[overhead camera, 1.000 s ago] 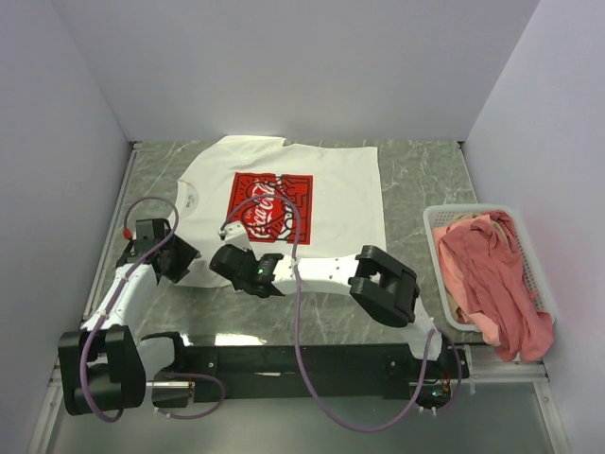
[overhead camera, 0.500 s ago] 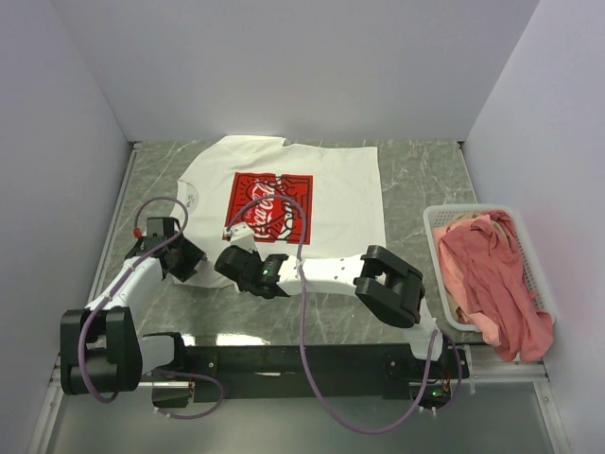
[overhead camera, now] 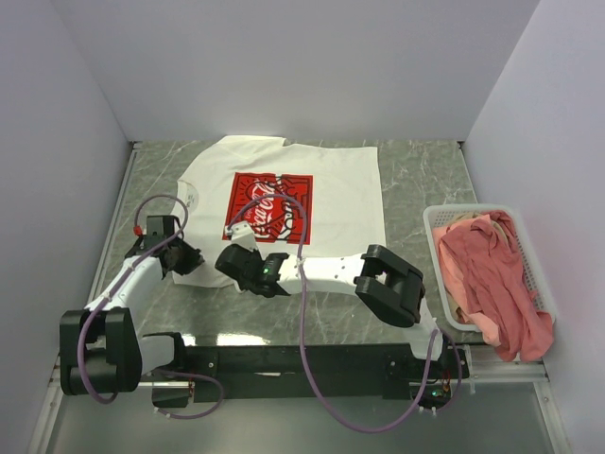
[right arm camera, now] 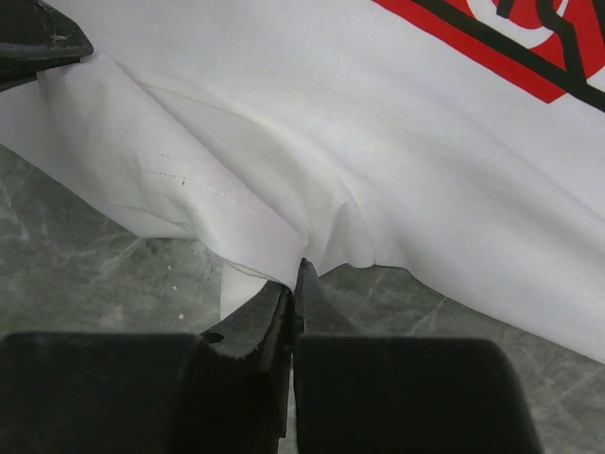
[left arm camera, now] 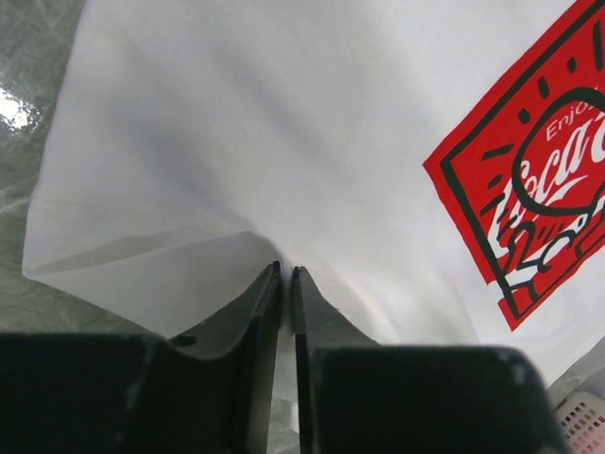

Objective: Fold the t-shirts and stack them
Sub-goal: Fold the tshirt

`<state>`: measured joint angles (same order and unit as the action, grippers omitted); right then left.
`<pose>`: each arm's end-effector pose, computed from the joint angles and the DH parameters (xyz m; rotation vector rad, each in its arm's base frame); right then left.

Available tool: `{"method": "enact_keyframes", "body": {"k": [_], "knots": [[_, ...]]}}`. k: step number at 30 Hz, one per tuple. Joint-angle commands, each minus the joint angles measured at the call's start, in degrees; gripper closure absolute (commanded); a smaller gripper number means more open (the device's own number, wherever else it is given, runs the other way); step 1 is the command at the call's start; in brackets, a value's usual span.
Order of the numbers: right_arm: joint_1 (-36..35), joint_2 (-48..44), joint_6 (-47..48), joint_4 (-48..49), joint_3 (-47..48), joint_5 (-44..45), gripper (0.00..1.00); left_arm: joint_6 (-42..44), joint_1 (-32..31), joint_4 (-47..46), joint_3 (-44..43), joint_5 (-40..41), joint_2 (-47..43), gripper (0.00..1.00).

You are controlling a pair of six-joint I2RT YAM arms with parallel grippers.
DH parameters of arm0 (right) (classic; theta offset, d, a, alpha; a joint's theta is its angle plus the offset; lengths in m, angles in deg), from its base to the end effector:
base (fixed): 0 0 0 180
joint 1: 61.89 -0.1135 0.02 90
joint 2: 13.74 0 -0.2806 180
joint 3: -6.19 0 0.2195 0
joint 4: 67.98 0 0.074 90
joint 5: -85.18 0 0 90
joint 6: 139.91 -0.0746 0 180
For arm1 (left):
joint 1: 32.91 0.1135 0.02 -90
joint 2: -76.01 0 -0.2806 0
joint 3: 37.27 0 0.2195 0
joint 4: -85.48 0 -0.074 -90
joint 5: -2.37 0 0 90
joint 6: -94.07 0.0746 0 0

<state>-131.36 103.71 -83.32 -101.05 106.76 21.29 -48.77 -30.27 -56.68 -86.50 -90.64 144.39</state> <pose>0.1886 0.4100 0.1908 -0.5371 2.2901 0.3292 0.2048 0.0055 0.1778 -1.1989 2.3233 -0.3908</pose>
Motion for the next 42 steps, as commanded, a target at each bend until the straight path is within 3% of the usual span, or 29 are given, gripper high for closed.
{"method": "enact_keyframes", "body": {"k": [1,5,14,24,42], "knots": [[0.5,-3.9,-0.2,0.8,0.6,1.9,1.00,0.1,-0.3,-0.3,-3.2,0.1,-2.2,0.85],[1.3,-4.0,1.3,0.9,1.3,2.4,1.00,0.5,-0.3,1.6,-5.6,1.2,-3.6,0.99],[5.4,-5.3,11.4,2.3,5.5,-1.0,1.00,0.8,-0.3,3.5,-12.0,2.8,-1.9,0.99],[10.9,0.8,23.0,1.0,16.0,-6.4,1.00,-0.2,-0.3,1.1,-20.6,2.8,9.7,0.99],[18.9,10.4,28.2,-0.8,28.2,-13.8,1.00,-1.8,-0.2,-0.5,-34.8,4.6,26.7,0.99]]}}
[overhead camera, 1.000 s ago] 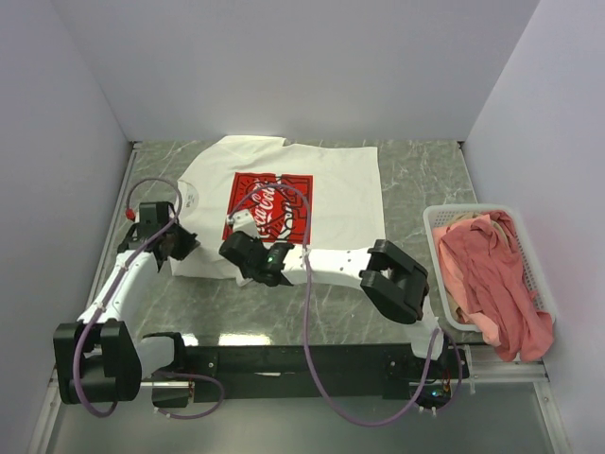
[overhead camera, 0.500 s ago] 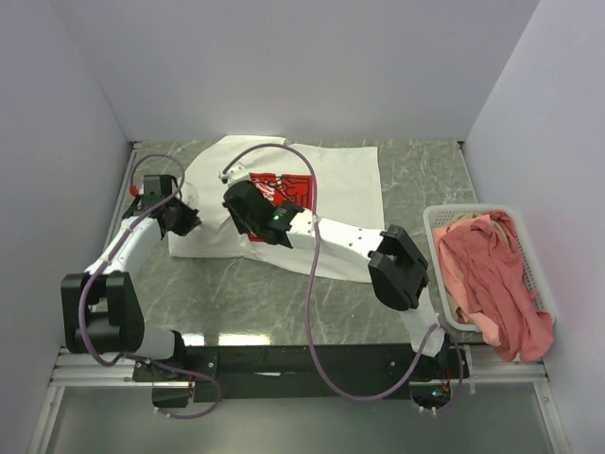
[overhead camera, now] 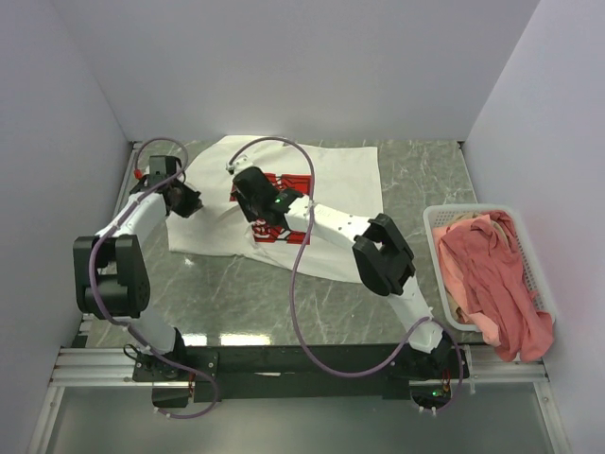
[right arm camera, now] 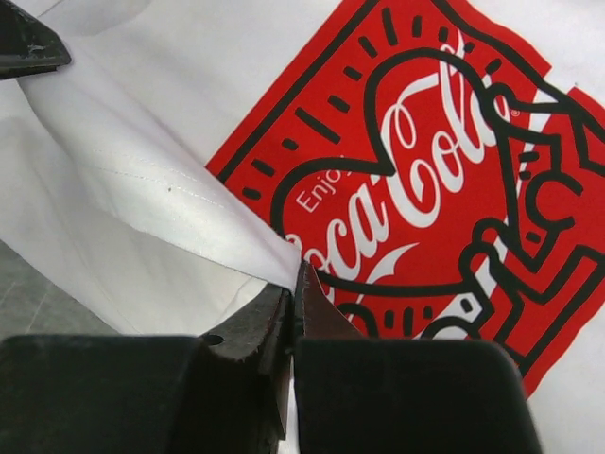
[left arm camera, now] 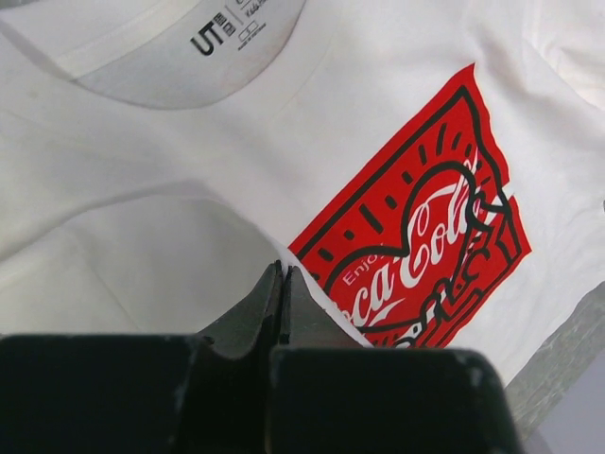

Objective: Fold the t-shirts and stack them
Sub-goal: Fold the tshirt

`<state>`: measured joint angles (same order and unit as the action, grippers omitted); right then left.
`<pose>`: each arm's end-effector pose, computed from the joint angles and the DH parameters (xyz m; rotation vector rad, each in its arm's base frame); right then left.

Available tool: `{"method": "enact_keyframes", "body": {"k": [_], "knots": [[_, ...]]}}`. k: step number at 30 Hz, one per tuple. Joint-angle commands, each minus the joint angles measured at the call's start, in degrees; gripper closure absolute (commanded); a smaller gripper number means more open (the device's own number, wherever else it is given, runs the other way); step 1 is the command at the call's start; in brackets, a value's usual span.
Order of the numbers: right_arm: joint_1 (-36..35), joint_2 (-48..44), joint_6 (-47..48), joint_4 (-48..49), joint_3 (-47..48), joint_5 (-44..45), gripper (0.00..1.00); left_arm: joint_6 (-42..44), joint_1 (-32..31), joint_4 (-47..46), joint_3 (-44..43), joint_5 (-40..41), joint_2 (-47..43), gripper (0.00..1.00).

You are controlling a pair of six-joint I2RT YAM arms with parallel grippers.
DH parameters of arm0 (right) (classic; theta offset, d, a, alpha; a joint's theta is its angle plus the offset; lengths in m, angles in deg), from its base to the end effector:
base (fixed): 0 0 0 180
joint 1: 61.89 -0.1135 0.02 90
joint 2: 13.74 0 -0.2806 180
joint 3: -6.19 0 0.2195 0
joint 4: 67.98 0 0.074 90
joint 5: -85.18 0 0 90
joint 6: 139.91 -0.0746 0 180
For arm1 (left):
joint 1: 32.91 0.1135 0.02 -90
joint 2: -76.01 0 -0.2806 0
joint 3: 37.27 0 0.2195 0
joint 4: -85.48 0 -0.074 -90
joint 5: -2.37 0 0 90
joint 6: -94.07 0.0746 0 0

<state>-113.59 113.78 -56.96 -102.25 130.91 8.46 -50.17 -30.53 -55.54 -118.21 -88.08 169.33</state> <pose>0.3401 0.4030 0.2370 -0.7217 2.0949 0.3158 0.3432 0.0137 0.2305 -1.1873 2.2115 -0.3937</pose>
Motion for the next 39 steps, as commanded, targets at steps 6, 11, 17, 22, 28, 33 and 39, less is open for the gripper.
{"method": "enact_keyframes", "body": {"k": [6,11,17,22,28,33,39], "knots": [[3.3,1.7,0.3,-0.7,5.9,-3.1,0.67,-0.5,0.1,-2.2,-5.0,1.4,5.7,0.99],[5.8,0.1,-2.6,-0.1,4.6,-5.1,0.57,-0.7,0.1,-2.4,-7.3,1.4,8.7,1.00],[6.9,-4.5,-8.0,-5.4,1.5,1.6,0.56,-0.5,0.1,-1.7,-10.4,1.0,10.8,1.00],[11.8,-17.5,-21.2,-10.0,-20.6,6.2,0.57,-0.3,0.1,-1.3,-11.2,-0.1,11.5,0.99],[16.4,-40.7,-34.9,-8.5,-50.7,4.2,0.57,-0.3,0.1,-1.3,-11.1,-0.9,11.5,0.99],[17.9,-49.6,-43.9,-12.5,-62.1,4.8,0.59,0.1,0.2,-0.8,-10.7,-1.0,11.0,0.99],[21.5,-61.3,-49.0,-14.2,-73.6,3.8,0.62,-0.2,0.2,-1.5,-8.8,-1.3,10.0,0.99]]}}
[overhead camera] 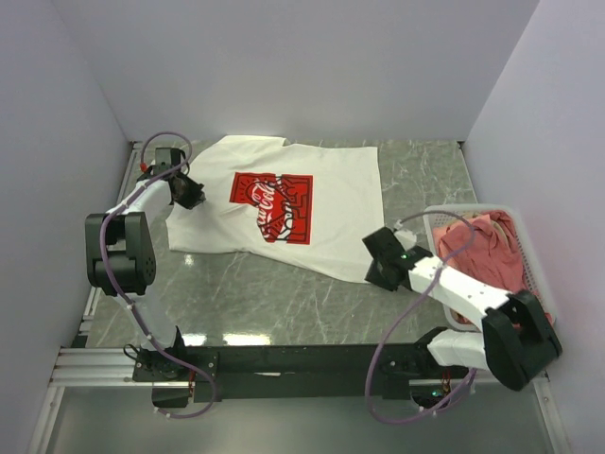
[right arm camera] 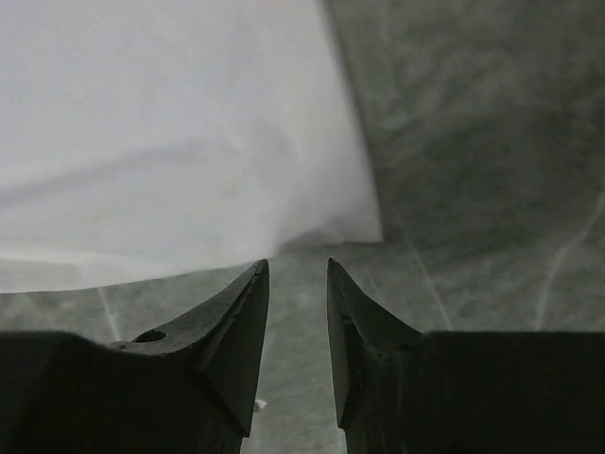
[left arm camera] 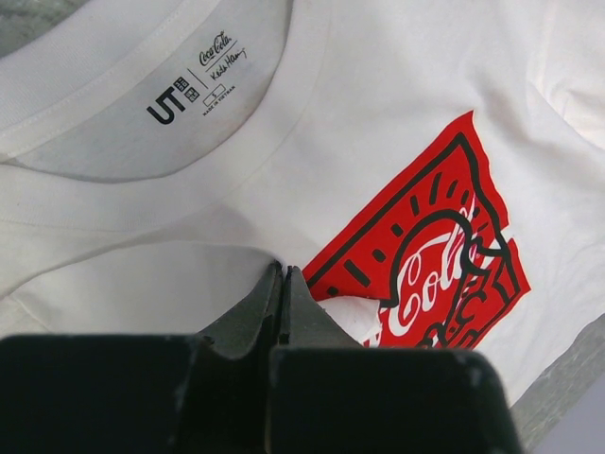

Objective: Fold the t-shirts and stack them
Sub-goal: Fold the tshirt

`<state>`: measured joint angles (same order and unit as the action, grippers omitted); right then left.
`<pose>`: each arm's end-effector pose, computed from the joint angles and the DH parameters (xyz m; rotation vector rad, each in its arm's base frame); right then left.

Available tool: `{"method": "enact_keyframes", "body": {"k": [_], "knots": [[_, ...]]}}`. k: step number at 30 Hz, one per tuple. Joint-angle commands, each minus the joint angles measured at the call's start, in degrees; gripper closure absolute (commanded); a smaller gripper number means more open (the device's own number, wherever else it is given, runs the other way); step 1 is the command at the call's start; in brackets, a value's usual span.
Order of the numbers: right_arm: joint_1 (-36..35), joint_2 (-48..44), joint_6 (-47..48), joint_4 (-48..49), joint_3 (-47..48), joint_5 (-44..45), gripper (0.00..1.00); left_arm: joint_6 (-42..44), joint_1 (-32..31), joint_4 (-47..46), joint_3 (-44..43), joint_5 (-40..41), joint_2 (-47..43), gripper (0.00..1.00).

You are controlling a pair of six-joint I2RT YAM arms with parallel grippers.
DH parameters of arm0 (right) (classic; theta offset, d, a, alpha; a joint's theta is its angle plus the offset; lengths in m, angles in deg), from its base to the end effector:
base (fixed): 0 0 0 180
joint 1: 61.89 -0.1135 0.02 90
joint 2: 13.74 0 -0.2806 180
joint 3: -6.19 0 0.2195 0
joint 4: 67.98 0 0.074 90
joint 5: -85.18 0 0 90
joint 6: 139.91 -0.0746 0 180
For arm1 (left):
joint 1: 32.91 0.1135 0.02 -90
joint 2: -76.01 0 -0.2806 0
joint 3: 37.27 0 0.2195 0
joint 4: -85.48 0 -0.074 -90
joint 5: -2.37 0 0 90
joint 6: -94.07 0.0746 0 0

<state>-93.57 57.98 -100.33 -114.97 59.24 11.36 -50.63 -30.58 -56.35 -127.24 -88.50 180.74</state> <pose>0.1811 0.0873 0.1770 0.5093 2.5897 0.0908 0.3929 0.0149 0.2104 -1.2066 2.2345 -0.3930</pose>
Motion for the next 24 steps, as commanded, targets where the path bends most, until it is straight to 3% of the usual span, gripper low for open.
{"method": "enact_keyframes", "body": {"k": [1,6,13,24], "knots": [[2.0,-6.8,-6.0,-2.5,-3.3,1.1,0.62,0.3,0.2,-0.7,0.2,-1.1,-1.5,0.99],[6.2,-10.9,-5.7,-1.8,-5.2,0.3,0.61,0.1,0.2,-1.2,0.3,-1.6,-1.5,0.99],[10.5,-7.5,-2.1,0.5,-5.4,-2.9,0.59,0.2,0.2,-0.8,-0.2,-2.0,-1.5,0.99],[11.1,-4.1,-1.3,4.3,-7.0,-5.4,0.59,0.3,0.2,-0.6,-0.8,-2.3,-1.9,0.99]]}}
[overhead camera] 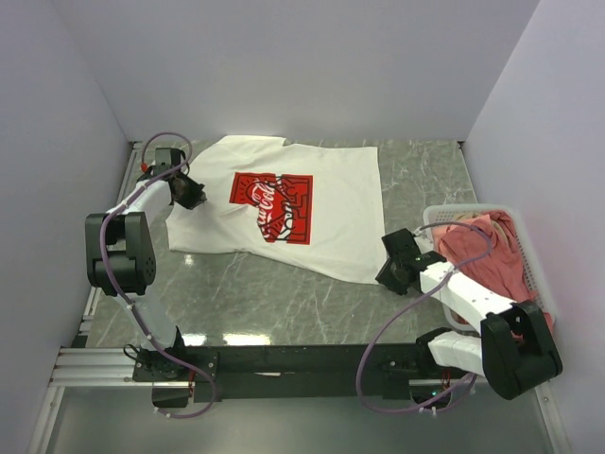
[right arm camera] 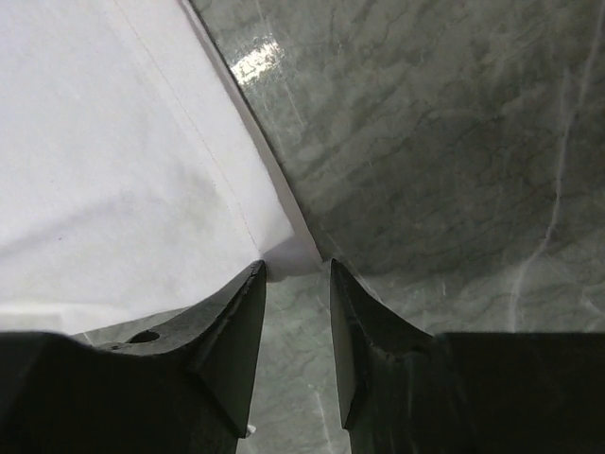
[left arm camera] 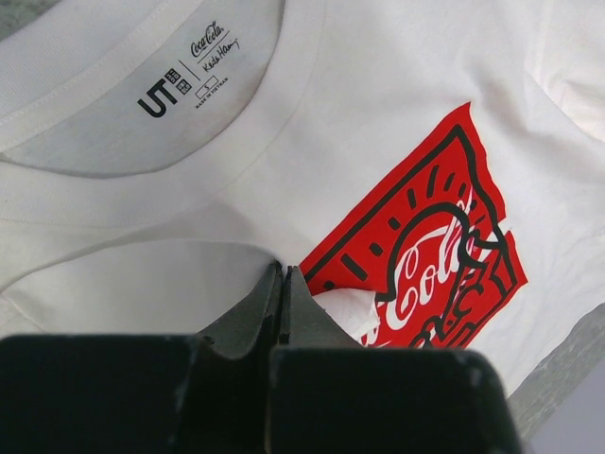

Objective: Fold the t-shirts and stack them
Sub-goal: Fold the tshirt

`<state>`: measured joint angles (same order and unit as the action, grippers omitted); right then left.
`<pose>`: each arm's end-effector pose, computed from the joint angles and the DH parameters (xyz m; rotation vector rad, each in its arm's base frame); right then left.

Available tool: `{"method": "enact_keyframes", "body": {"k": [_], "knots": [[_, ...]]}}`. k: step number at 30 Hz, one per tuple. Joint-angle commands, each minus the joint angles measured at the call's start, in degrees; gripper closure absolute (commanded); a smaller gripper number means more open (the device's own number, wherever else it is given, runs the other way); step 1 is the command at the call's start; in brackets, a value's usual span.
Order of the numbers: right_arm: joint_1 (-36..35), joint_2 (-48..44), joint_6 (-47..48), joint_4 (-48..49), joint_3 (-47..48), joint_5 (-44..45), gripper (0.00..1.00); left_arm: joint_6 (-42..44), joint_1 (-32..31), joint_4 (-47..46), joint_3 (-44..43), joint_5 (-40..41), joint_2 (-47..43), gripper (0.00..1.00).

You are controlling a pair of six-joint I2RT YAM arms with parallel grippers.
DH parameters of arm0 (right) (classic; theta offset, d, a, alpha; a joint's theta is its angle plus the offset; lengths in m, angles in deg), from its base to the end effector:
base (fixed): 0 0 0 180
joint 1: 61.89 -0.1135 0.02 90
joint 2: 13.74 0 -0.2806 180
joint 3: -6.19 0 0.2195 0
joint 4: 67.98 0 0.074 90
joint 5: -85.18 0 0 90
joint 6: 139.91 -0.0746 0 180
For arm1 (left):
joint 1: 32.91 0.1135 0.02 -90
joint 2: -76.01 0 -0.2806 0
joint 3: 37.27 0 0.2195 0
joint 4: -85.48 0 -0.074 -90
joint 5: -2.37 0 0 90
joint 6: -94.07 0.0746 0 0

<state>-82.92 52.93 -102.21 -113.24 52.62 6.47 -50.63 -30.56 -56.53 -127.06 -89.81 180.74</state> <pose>0.1694 0.0495 0.1613 0.7777 2.5654 0.1350 0.3928 0.0133 0.2098 -1.2012 2.2440 -0.4199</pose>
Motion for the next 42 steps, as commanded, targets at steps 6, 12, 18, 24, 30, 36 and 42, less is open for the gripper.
{"method": "enact_keyframes", "body": {"k": [6,12,18,24,30,36,42], "knots": [[0.6,1.7,1.6,3.3,0.7,0.6,0.67,0.3,0.2,-0.3,-1.6,-1.4,-2.2,0.99],[0.6,1.7,4.1,0.6,3.6,2.7,0.95,0.6,0.2,-0.1,-1.5,-2.3,-3.7,0.99],[1.7,-0.9,8.3,-2.5,7.6,2.2,1.00,1.0,0.2,0.6,-2.4,-2.7,-6.5,0.99],[3.7,1.4,11.9,-3.5,11.4,-0.7,1.00,1.3,0.4,1.9,-4.9,-3.4,-7.4,0.99],[5.8,3.9,14.1,-2.9,14.2,-4.0,1.00,1.7,1.3,2.2,-6.9,-4.2,-8.3,0.99],[7.7,8.5,15.9,-2.3,18.5,-5.4,1.00,2.3,1.8,2.8,-9.8,-5.3,-6.7,1.00],[8.7,14.3,16.7,-1.6,24.0,-6.5,1.00,2.5,2.1,2.9,-11.8,-5.2,-5.5,0.99]]}}
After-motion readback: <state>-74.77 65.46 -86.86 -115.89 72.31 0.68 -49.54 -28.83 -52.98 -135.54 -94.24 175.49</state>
